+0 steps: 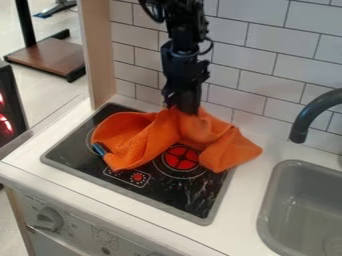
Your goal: Fold the cloth from the bottom to the top
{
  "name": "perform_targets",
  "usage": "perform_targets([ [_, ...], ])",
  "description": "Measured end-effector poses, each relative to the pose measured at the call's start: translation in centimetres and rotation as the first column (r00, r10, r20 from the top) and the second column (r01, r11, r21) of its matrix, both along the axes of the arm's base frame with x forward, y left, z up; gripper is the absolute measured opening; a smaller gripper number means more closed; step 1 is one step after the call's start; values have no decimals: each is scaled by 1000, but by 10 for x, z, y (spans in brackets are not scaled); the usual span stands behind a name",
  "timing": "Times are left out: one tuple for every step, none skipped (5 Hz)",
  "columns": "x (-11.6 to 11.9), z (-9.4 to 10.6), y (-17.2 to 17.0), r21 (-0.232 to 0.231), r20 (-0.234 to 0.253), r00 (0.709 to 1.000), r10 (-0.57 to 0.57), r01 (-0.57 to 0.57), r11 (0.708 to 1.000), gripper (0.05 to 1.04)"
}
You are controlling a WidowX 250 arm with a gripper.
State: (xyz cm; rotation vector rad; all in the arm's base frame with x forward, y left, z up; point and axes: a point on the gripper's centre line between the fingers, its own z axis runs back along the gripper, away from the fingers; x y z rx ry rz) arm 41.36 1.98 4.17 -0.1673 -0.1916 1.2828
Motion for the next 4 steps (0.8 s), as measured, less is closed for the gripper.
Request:
perform_targets([
  [9,-18,0,-1,13,1000,-9,9,1000,64],
  [16,-25,0,-1,25,1000,-6,6,1000,93],
  [18,-29,0,-4,31,999,8,-8,1000,272],
  [18,-29,1,-4,31,999,10,-10,1000,538],
])
